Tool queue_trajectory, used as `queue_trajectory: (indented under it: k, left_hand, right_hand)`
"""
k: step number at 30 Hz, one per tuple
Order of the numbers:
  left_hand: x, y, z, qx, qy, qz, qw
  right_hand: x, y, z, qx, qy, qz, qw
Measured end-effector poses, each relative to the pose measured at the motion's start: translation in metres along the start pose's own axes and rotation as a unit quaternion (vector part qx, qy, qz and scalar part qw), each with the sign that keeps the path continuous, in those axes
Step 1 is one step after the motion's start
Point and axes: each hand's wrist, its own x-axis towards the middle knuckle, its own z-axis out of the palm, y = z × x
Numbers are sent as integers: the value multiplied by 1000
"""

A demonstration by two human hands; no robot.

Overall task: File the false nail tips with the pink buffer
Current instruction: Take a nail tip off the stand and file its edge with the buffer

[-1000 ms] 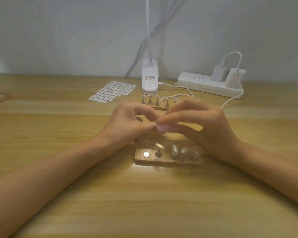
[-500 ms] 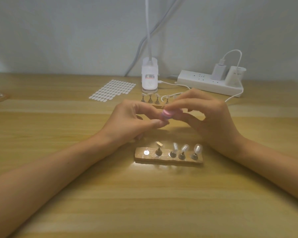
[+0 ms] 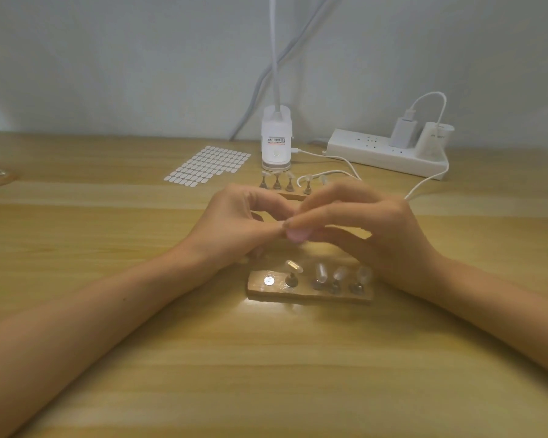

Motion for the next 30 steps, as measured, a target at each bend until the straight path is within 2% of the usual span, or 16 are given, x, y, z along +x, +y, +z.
queue_trajectory:
  k: [3,6,9,12,15,18,21,24,27,30]
  left_hand:
    - [1,0,-1,-3,5,2,1000]
    - [1,-1,-1,5,1,5,1000]
    - [0,1,-1,-4,5,10,1000]
    - [-1,1,0,-1,3,9,1000]
    - [0,1,0,10,11,13,1000]
    - [0,1,-1,14,14,13,1000]
    - [0,0,-1,8,19,17,1000]
    - [0,0,0,9,16,10,1000]
    - [0,0,0,7,16,15,1000]
    - [1,-1,0,5,14,14,1000]
  right_hand:
    - [1,0,-2,-1,33,32,999]
    - [0,0,0,-13,0,-8,1000]
    - [0,2,-2,-11,30,30,999]
    - [-1,2,-1,-7,6,6,1000]
    - [0,2,-2,2,37,38,999]
    - [-1,1,0,-14,5,-16,1000]
    - [0,4,-2,12,47,35,998]
    - [-1,4,-2,8,17,5,1000]
    - [0,5,-2,17,43,26,999]
    - [0,4,-1,5,23,2,1000]
